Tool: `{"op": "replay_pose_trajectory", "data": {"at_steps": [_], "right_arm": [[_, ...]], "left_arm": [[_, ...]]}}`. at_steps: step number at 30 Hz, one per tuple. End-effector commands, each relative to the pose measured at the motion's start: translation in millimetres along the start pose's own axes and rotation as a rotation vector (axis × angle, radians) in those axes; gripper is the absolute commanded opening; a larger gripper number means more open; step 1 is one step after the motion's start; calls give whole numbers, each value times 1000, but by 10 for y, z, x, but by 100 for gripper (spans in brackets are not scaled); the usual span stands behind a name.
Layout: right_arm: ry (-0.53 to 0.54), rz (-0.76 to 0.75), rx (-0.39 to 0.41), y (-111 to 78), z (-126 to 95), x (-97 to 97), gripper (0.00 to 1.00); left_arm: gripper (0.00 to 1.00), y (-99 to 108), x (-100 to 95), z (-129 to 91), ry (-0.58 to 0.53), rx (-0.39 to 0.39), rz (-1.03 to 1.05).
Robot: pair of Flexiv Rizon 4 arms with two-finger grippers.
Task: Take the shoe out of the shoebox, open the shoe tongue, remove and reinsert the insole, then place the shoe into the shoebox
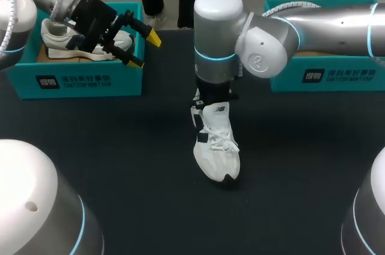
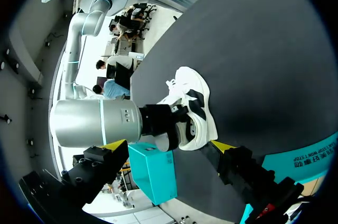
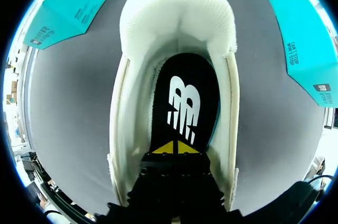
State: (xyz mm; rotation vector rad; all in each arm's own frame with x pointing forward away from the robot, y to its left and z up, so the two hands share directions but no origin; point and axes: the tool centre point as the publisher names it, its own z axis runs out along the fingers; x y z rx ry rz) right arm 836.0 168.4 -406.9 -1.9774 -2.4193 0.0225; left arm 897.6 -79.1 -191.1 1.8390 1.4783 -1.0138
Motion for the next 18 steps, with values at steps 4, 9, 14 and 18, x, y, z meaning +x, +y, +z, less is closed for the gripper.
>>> {"op": "replay_pose_trajectory", "data": {"at_steps": [4,9,14,18], "right_arm": [[-31,-6,-58,87,-216,49,0],[-75,-8,-120,194,-291,37,0],[-109,-11,-150,284,-290,16,0],[-144,-25,-171,322,-297,36,0]], "left_arm": [[100,2,2,-2,3,1,1],[100,2,2,-2,3,1,1],[100,2,2,-2,3,1,1],[100,2,2,-2,3,1,1]]}}
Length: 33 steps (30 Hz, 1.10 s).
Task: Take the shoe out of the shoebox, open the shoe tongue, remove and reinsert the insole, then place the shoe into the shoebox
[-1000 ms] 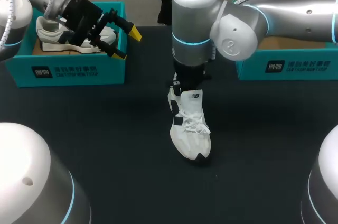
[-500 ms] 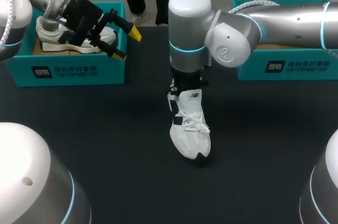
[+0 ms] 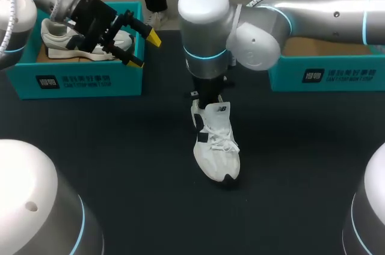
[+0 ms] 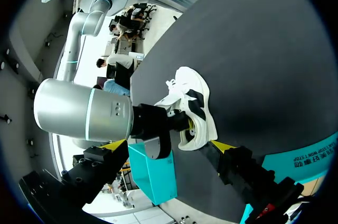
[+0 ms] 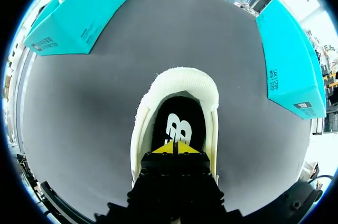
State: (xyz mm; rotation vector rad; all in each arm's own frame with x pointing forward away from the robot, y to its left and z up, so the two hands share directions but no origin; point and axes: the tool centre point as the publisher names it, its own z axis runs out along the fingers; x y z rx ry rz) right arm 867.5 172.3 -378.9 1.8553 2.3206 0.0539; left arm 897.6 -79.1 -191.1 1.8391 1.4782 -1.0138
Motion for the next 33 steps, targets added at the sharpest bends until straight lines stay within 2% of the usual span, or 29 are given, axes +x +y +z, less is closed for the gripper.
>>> {"op": "replay_pose_trajectory", "data": {"at_steps": [1,8,13,21,28,33], "right_arm": [[-49,-9,-23,22,-19,62,0],[-107,-19,-39,83,-2,49,0],[-110,-16,-37,109,28,21,0],[-117,7,-26,165,233,-71,0],[-86,20,3,164,368,-75,0],[-14,30,18,150,413,-42,0]], "left_arm": [[100,2,2,-3,3,1,1],[100,2,2,-3,3,1,1],[100,2,2,-3,3,1,1],[100,2,2,-3,3,1,1],[100,2,2,-3,3,1,1],[100,2,2,-3,3,1,1]]}}
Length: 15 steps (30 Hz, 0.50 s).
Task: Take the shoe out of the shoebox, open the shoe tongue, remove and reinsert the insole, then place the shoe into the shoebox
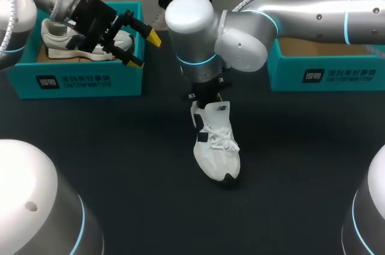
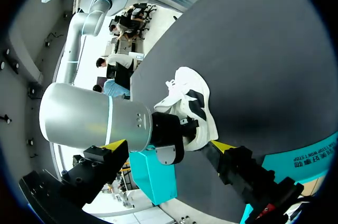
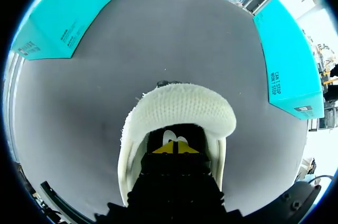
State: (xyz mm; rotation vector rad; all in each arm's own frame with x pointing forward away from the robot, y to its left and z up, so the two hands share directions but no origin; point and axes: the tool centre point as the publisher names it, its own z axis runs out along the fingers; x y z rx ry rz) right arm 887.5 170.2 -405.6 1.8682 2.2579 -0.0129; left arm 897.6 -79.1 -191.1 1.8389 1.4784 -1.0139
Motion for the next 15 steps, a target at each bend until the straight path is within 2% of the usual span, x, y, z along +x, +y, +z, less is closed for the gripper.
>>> {"op": "replay_pose_trajectory", "data": {"at_steps": [1,8,15], "right_arm": [[59,2,9,-3,122,6,0],[159,11,26,-44,103,17,0],[186,-5,30,-55,96,90,0]], "left_arm": [[100,2,2,-2,3,1,1],[100,2,2,-2,3,1,1],[100,2,2,-2,3,1,1]]}}
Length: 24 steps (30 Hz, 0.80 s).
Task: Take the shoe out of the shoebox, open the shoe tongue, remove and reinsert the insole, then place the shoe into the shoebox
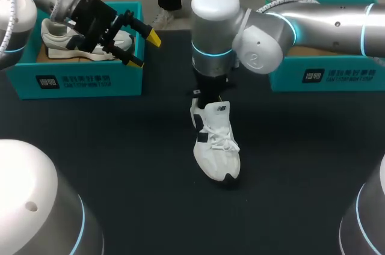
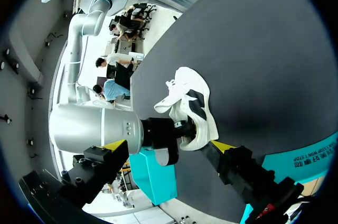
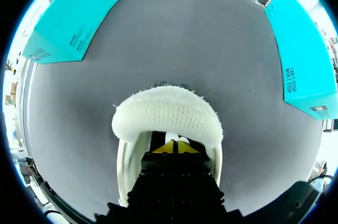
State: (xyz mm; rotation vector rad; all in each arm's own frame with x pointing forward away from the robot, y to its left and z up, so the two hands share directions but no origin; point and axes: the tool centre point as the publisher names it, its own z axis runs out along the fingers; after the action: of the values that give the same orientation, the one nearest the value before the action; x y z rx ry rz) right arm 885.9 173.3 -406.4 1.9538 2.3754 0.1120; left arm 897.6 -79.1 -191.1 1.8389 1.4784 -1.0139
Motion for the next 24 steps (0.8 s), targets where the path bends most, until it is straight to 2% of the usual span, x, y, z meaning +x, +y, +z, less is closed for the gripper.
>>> {"op": "replay_pose_trajectory", "data": {"at_steps": [1,18,24], "right_arm": [[23,-14,1,-42,104,64,0],[41,-51,-1,-77,52,220,0],[7,-45,-3,-116,-76,175,0]], "left_arm": [[100,2,2,-2,3,1,1],[100,2,2,-2,3,1,1],[100,2,2,-2,3,1,1]]}}
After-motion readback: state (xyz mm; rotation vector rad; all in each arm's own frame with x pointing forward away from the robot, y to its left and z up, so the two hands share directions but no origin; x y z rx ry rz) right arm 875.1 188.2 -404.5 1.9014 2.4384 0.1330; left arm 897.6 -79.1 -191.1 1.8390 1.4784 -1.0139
